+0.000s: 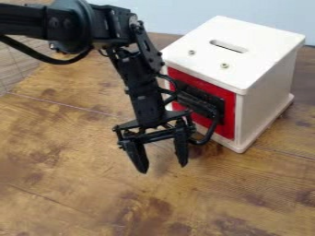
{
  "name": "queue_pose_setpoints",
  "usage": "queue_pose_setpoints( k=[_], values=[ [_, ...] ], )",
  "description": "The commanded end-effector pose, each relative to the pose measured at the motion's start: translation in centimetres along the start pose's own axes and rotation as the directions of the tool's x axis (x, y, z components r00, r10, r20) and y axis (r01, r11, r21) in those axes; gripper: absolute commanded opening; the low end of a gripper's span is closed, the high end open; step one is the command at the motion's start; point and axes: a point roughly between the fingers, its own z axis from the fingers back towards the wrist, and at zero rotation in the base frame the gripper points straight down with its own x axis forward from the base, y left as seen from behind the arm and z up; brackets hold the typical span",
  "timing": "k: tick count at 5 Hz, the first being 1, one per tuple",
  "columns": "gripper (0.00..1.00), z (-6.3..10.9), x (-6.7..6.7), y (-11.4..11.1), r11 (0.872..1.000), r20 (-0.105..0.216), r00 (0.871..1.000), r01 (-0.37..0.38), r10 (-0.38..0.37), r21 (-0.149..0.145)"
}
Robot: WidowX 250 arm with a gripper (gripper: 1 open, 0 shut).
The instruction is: Open the drawer
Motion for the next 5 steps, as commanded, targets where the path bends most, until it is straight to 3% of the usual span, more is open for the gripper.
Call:
queue_pose_setpoints(
  k=[1,3,5],
  values=[
    [1.00,2.8,2.0,-3.4,0.988,0.131,0.990,-0.023,0.044,-0.155],
    [1.00,2.3,1.7,-4.6,0.971,0.148,0.977,-0.121,0.153,-0.205],
    [1.00,2.3,3.2,-2.6,0.960,0.143,0.971,-0.153,0.189,-0.235]
  ],
)
